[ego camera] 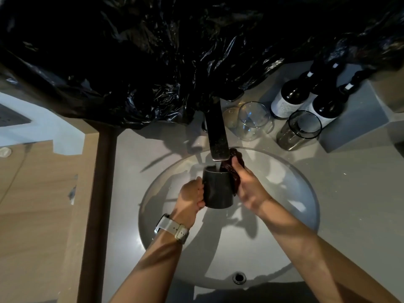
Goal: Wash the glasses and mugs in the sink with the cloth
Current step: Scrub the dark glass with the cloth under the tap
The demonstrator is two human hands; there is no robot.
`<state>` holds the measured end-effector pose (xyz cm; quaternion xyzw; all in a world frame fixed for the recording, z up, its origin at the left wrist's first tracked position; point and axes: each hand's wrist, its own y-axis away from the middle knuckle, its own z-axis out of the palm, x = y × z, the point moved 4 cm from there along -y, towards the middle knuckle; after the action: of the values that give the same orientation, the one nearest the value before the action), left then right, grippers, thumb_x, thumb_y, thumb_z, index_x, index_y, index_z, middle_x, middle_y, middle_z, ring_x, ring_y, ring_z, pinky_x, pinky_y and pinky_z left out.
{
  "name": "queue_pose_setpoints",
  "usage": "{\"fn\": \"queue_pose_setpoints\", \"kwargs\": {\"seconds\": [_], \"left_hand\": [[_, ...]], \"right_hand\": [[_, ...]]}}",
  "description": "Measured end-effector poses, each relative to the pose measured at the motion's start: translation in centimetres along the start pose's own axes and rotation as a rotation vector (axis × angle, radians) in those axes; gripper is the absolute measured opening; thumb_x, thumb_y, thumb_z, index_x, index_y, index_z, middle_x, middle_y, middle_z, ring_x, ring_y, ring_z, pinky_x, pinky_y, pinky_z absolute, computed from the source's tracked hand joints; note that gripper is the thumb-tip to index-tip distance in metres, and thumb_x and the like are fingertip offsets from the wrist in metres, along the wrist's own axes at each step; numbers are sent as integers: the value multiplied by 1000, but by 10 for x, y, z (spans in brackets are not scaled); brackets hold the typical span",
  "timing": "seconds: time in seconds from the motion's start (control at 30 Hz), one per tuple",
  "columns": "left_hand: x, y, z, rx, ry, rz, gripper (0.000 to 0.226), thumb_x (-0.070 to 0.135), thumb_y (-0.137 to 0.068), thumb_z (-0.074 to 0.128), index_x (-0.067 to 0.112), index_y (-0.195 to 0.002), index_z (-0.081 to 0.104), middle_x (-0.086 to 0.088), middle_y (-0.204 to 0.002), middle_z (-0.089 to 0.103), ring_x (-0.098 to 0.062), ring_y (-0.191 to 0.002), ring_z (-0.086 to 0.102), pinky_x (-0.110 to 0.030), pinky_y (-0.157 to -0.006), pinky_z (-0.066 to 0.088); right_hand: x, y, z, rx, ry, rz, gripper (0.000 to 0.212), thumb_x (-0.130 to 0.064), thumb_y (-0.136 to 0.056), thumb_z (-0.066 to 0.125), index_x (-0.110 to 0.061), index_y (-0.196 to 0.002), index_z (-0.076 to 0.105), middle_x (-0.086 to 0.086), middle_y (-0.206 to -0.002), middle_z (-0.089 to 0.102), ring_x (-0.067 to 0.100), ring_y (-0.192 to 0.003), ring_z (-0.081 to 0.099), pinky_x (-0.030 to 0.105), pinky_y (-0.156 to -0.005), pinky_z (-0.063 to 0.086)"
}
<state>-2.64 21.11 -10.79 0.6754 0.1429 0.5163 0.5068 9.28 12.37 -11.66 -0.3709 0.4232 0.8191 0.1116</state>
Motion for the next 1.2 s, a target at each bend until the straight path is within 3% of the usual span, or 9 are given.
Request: {"fn": "queue_pose_setpoints", "kwargs": {"seconds": [0.13, 0.27, 0.37, 0.53, 0.6, 0.77, 1.03, 1.1, 1.2], "left_hand": [[-18, 3, 7, -56, 338, -81, 41, 25, -105, 34, 20, -65, 36, 7, -45, 30, -6, -36, 25, -18, -40, 20], [-15, 24, 23, -45, 191, 167, 33, 23, -107, 35, 9, -83, 54, -3, -59, 47, -6, -49, 41, -19, -44, 28], [-13, 28, 22, 13, 122, 199, 34, 21, -107, 36, 13, -77, 49, 3, -54, 47, -4, -46, 44, -17, -44, 35], [-7, 28, 14, -43, 170, 166, 25, 19, -106, 37, 8, -91, 54, -10, -78, 54, -16, -67, 53, -25, -60, 44], [-3, 26, 10, -69, 222, 169, 32, 15, -106, 36, 12, -78, 52, 1, -56, 54, -7, -48, 53, -20, -49, 45], [-9, 35, 20, -97, 202, 199, 28, 16, -104, 40, 12, -88, 63, -2, -63, 57, -9, -54, 51, -21, -51, 39], [-15, 27, 2, -51, 414, -139, 39, 12, -101, 35, 20, -63, 32, 5, -51, 25, -9, -40, 22, -20, -41, 22], [-14, 29, -4, -89, 499, -224, 38, 7, -98, 31, 19, -62, 31, 3, -53, 23, -11, -41, 22, -22, -47, 22], [-15, 26, -6, -177, 673, -353, 39, 7, -100, 29, 16, -63, 34, 1, -50, 25, -12, -38, 24, -21, -54, 21]], "right_hand": [[13, 27, -2, -10, 267, -231, 34, -34, -101, 46, -15, -127, 54, 2, -120, 65, 9, -115, 61, 14, -89, 47], [30, 28, -1, 39, 593, -495, 53, -49, -91, 51, -18, -133, 45, 0, -124, 57, 11, -121, 52, 32, -107, 39], [14, 17, 8, 65, 552, -408, 43, -60, -89, 46, -31, -121, 51, -5, -113, 64, 8, -110, 60, 28, -101, 44], [9, 8, -1, 203, 377, -73, 53, -53, -99, 32, -15, -115, 64, 11, -107, 70, 22, -101, 65, 28, -86, 50], [21, 26, -1, 137, 449, -210, 46, -50, -100, 35, -18, -124, 58, 8, -116, 67, 16, -106, 62, 23, -88, 50], [22, 26, 15, 219, 1189, -647, 70, -64, -94, 30, -7, -125, 54, 14, -124, 55, 29, -107, 55, 41, -90, 49], [0, 9, 2, 94, 514, -2, 41, -52, -97, 41, -23, -115, 63, 3, -104, 70, 18, -101, 65, 24, -88, 49], [3, 19, -8, 62, 453, 81, 47, -55, -96, 38, -21, -119, 62, 1, -107, 68, 14, -99, 62, 15, -77, 44], [11, 33, -19, -57, 261, 29, 62, -66, -88, 40, -25, -131, 55, 0, -122, 67, 14, -113, 62, 27, -96, 45]]}}
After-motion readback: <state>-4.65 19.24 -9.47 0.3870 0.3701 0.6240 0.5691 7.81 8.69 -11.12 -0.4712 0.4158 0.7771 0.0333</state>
